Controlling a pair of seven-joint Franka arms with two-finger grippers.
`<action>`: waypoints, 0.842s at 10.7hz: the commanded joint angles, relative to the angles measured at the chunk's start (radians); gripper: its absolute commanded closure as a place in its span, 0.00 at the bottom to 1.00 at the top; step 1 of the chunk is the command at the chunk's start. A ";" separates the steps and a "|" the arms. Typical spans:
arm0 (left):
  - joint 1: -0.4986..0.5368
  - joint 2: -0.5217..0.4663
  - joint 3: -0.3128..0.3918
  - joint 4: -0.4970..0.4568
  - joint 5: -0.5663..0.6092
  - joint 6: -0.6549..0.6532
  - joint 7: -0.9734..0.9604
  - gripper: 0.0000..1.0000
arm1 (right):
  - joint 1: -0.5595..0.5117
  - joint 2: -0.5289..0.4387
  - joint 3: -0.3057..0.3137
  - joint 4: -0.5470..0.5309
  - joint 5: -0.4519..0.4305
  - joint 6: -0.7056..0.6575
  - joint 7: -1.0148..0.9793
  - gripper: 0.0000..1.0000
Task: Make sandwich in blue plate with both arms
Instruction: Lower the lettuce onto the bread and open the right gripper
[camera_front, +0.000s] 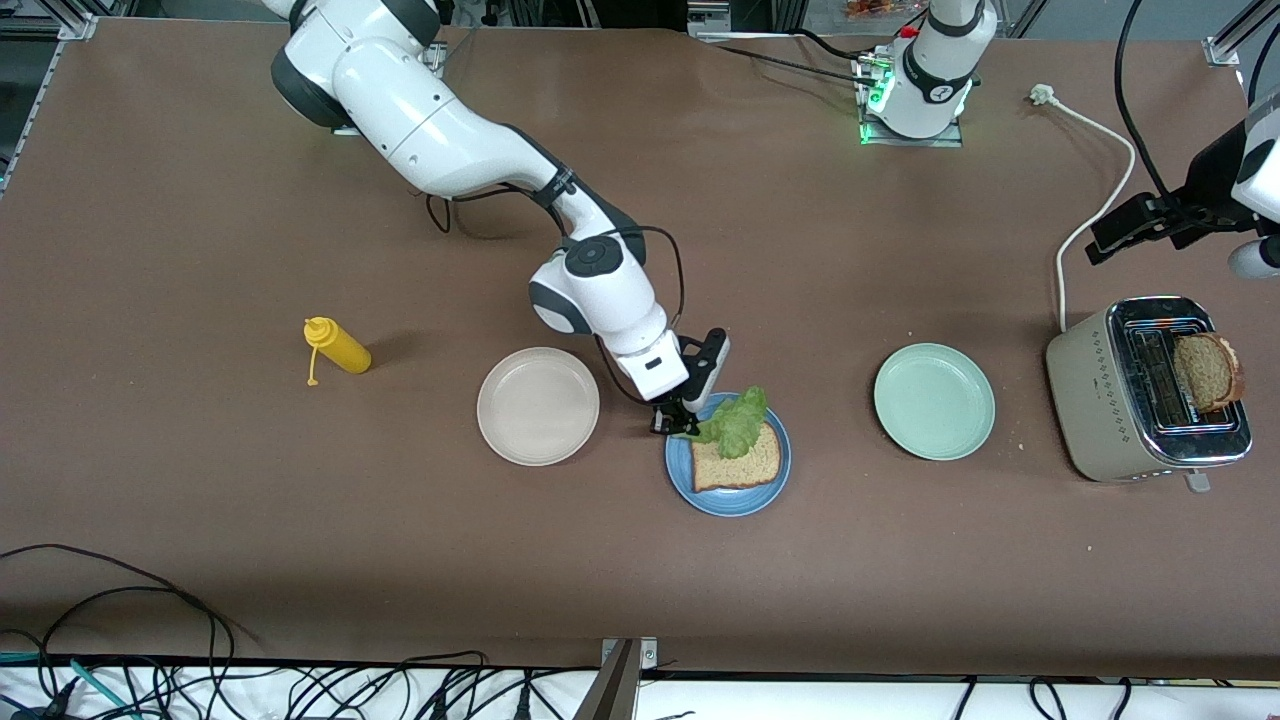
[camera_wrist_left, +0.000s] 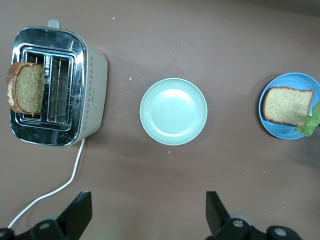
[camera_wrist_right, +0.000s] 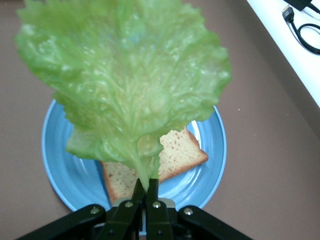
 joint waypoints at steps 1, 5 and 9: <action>0.013 0.010 0.004 0.030 0.021 -0.024 0.010 0.00 | 0.009 0.051 -0.024 0.060 -0.012 0.031 -0.077 1.00; 0.013 0.010 0.004 0.030 0.021 -0.024 0.010 0.00 | 0.011 0.059 -0.021 0.061 -0.005 0.043 -0.067 1.00; 0.019 0.010 0.005 0.030 0.021 -0.024 0.009 0.00 | 0.021 0.059 -0.017 0.093 -0.002 0.043 -0.034 1.00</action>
